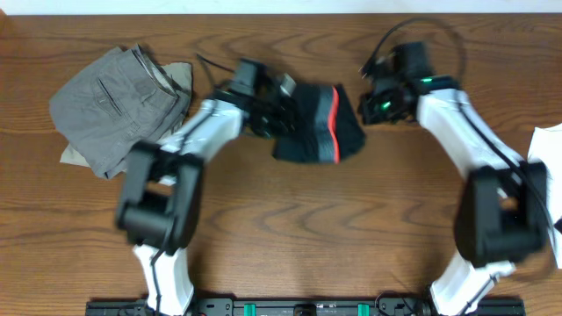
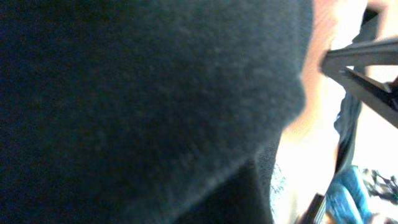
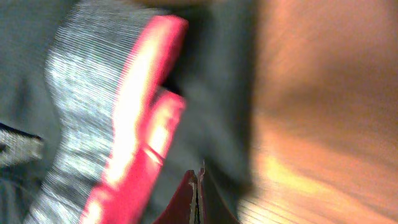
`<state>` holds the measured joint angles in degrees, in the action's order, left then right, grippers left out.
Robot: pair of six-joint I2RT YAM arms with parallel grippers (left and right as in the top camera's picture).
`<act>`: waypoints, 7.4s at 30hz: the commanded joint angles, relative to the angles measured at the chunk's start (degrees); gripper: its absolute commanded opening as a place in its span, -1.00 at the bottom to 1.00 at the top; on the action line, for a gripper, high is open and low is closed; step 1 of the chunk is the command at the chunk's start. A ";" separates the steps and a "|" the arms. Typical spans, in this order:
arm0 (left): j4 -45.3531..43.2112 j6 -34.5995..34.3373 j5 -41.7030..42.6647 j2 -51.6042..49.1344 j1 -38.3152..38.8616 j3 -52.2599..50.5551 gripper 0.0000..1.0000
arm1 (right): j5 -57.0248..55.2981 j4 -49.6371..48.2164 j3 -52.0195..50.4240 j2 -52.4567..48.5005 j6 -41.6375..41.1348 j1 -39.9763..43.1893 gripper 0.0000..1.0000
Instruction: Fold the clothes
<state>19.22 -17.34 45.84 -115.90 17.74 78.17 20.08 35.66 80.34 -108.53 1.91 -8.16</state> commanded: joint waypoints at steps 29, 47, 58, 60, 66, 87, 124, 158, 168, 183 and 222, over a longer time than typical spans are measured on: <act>19.76 17.97 -20.70 18.47 -50.07 0.70 0.46 | -0.57 -2.45 0.46 15.23 -1.05 -0.52 -0.98; 29.92 17.22 -17.88 40.98 -53.29 2.75 0.96 | 2.25 -4.44 0.46 15.98 -0.98 -0.35 -0.82; 39.63 24.59 -23.30 66.97 -41.86 2.73 0.96 | 1.68 -0.87 0.46 38.84 3.76 0.59 0.19; 40.17 23.41 -24.74 70.55 -41.86 2.73 0.96 | -0.68 0.87 0.46 44.33 3.72 0.61 0.34; 45.07 22.67 -27.41 74.79 -41.86 2.69 0.96 | -3.98 7.21 0.46 57.13 3.76 0.61 0.99; 48.04 22.67 -28.81 74.36 -41.86 2.58 0.96 | -5.27 21.97 0.46 61.35 3.74 0.61 0.99; 0.57 17.27 -29.38 110.73 -29.81 -59.89 0.96 | -5.27 41.99 0.46 61.35 3.72 0.61 0.98; -8.15 17.27 -30.03 115.67 -29.77 -74.53 0.96 | -5.27 41.99 0.46 61.35 3.74 0.61 0.99; -8.15 17.27 -30.05 115.67 -29.77 -74.53 0.96 | -5.29 41.99 0.46 61.35 3.74 0.61 0.99; -8.15 17.27 -30.05 115.67 -29.77 -74.53 0.96 | -6.34 41.29 0.04 61.48 5.09 0.63 0.99; -8.15 17.27 -30.03 115.67 -29.77 -74.53 0.96 | 2.49 -15.76 -74.25 107.91 14.82 10.03 0.98</act>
<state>10.81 0.16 16.10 -0.62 -12.25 5.08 20.18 20.97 6.52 -1.10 17.98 1.28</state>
